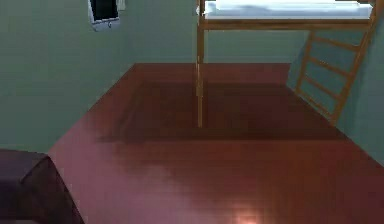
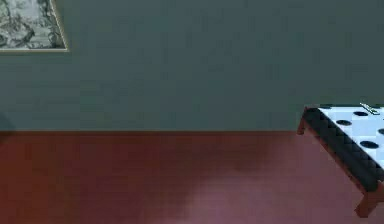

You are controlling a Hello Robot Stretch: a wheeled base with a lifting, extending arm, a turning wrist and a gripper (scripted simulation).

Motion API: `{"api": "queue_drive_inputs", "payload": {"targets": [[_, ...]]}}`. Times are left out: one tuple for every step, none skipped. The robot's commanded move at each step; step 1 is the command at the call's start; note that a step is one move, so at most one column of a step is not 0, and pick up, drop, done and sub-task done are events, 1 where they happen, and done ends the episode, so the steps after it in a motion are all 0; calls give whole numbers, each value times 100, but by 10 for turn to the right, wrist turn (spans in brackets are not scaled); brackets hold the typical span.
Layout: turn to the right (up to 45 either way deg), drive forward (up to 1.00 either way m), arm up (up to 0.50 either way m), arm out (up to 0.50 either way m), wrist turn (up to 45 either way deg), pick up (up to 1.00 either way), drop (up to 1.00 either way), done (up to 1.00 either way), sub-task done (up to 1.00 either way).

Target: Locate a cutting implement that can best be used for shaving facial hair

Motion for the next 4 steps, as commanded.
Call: {"api": "queue_drive_inputs", "payload": {"targets": [[0,100,0,0,0,0,0,0,0],[-300,0,0,0,0,0,0,0,0],[0,5,0,0,0,0,0,0,0],[0,100,0,0,0,0,0,0,0]]}}
